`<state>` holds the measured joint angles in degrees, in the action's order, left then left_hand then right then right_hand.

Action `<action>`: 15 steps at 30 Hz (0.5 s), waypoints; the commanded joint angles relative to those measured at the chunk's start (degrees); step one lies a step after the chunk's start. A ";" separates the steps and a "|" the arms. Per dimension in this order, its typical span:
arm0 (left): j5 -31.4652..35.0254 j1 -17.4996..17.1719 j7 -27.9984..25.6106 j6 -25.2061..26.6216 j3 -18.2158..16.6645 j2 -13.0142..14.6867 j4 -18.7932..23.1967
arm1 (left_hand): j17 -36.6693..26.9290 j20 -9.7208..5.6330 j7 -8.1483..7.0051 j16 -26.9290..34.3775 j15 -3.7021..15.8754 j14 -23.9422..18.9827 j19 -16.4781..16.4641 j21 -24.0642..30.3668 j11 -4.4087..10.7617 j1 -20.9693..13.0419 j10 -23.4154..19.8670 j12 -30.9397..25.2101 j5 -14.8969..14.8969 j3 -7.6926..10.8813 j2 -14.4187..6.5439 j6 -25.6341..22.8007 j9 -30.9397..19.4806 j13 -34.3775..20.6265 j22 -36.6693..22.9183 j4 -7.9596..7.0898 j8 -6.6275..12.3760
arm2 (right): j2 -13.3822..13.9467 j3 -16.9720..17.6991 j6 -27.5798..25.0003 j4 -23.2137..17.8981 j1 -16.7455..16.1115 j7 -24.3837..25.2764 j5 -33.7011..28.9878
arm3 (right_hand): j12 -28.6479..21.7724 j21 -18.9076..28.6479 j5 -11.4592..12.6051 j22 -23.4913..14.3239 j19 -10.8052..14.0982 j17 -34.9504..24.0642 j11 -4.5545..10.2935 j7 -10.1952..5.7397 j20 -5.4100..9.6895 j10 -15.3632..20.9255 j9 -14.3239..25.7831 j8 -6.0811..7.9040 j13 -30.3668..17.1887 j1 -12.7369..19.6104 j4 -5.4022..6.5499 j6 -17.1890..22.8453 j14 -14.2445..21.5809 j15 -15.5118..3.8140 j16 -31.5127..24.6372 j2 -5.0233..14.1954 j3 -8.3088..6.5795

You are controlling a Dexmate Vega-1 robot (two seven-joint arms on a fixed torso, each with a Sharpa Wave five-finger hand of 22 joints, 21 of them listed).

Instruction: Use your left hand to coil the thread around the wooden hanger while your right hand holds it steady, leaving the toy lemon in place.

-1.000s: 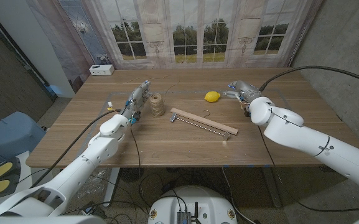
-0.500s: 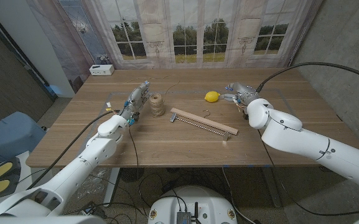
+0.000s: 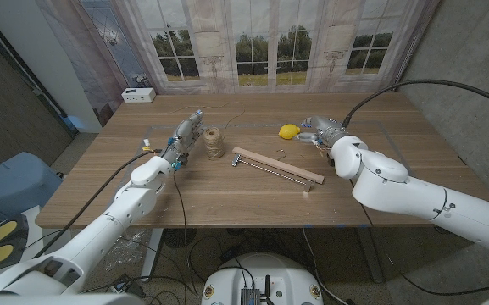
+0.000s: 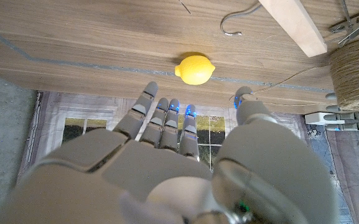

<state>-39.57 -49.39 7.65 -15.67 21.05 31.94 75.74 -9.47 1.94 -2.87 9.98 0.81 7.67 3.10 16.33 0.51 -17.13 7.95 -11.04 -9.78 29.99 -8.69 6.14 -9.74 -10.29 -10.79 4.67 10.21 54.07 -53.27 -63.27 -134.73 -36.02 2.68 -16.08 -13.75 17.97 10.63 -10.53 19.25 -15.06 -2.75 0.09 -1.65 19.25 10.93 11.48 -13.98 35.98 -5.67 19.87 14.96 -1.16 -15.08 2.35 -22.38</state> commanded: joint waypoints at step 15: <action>-0.82 1.21 3.03 -0.25 -0.03 0.16 -2.55 | -0.26 0.42 0.19 0.22 -0.08 0.37 -0.04 -0.16 -0.23 0.19 0.37 -0.29 -0.26 0.22 0.21 -0.28 -0.24 -0.20 -0.17 0.31 0.20 | -1.31 -10.02 -9.50 -2.97 5.73 -5.18 -5.18 | -0.37 -0.24 0.52 -0.12 0.83 0.03 0.15 0.12 0.03 0.85 0.14 0.69 -0.13 0.60 -0.83 1.45 0.41 -0.39 -0.52 0.27 0.19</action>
<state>-40.08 -48.98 9.34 -15.62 20.94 32.25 74.54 -9.47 1.94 -2.86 9.98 0.81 7.66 3.10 16.30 0.52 -17.14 7.95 -11.03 -9.78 29.99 -8.69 6.14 -9.73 -10.29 -10.79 4.67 10.21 53.92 -59.09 -69.14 -137.39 -32.93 -1.08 -20.13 -13.75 17.97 10.63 -10.53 19.57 -14.89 -2.45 -0.01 -1.33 19.55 10.93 11.64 -13.97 35.98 -6.10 20.60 15.15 -1.34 -15.08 2.35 -21.95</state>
